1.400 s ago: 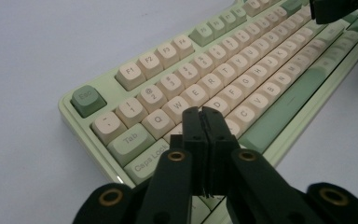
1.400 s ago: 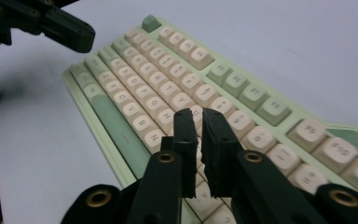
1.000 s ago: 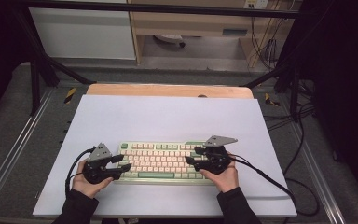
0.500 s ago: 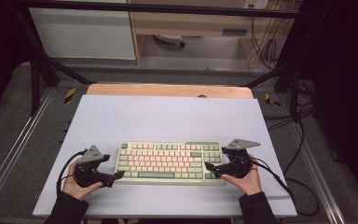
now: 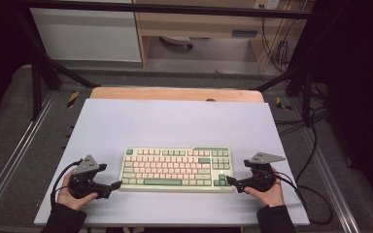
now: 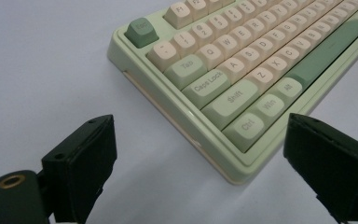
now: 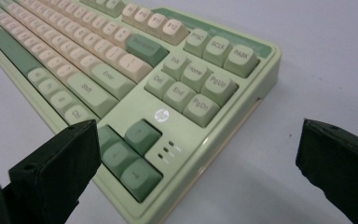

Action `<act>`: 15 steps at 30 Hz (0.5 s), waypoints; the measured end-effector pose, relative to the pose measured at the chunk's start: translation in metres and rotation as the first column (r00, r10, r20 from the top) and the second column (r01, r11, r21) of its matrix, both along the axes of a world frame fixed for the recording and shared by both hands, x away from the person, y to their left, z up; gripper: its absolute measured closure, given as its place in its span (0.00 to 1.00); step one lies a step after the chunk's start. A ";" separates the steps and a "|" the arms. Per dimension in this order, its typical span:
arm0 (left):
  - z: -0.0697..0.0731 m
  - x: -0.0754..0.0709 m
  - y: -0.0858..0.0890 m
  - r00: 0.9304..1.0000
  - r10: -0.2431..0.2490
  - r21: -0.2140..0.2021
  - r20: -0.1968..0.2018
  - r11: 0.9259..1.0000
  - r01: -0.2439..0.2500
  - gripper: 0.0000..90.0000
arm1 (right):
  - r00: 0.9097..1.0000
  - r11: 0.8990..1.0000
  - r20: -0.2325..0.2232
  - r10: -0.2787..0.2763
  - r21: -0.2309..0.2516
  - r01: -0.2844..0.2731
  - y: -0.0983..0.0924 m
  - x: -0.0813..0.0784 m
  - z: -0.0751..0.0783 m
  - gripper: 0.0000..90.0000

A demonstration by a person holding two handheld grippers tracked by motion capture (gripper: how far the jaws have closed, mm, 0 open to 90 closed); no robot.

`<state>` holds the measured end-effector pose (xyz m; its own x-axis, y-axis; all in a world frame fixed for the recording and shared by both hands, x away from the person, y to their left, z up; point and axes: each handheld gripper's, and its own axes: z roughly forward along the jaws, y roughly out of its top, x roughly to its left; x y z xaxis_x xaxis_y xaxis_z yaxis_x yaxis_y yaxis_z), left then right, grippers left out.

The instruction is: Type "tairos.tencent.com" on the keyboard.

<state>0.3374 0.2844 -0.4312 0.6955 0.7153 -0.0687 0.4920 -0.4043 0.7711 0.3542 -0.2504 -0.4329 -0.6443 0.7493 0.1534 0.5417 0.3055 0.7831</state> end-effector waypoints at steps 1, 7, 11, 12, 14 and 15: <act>-0.001 -0.001 0.001 1.000 0.000 -0.001 -0.001 1.000 0.000 0.11 | 1.000 1.000 0.006 0.006 -0.002 -0.006 -0.002 -0.001 -0.002 0.00; -0.005 -0.002 0.005 1.000 0.003 0.003 -0.006 1.000 -0.003 0.11 | 1.000 1.000 0.014 0.020 -0.001 -0.020 -0.012 -0.008 -0.008 0.01; -0.006 -0.002 0.006 1.000 0.005 0.001 -0.008 1.000 -0.005 0.12 | 1.000 1.000 0.012 0.016 -0.020 -0.016 -0.014 -0.009 -0.010 0.01; -0.006 -0.002 0.006 1.000 0.002 0.003 -0.009 1.000 -0.002 0.12 | 1.000 1.000 0.005 0.014 -0.018 -0.014 -0.014 -0.009 -0.011 0.01; -0.006 -0.002 0.006 1.000 0.000 0.006 -0.008 1.000 0.000 0.12 | 1.000 0.999 0.002 0.016 -0.032 -0.015 -0.015 -0.009 -0.013 0.01; -0.006 -0.002 0.006 1.000 -0.001 0.006 -0.009 1.000 0.002 0.12 | 1.000 0.999 0.001 0.016 -0.037 -0.016 -0.015 -0.009 -0.013 0.01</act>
<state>0.3355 0.2905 -0.4374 0.6959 0.7146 -0.0709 0.4983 -0.4094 0.7642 0.3457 -0.2653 -0.4462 -0.6566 0.7438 0.1251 0.5354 0.3429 0.7718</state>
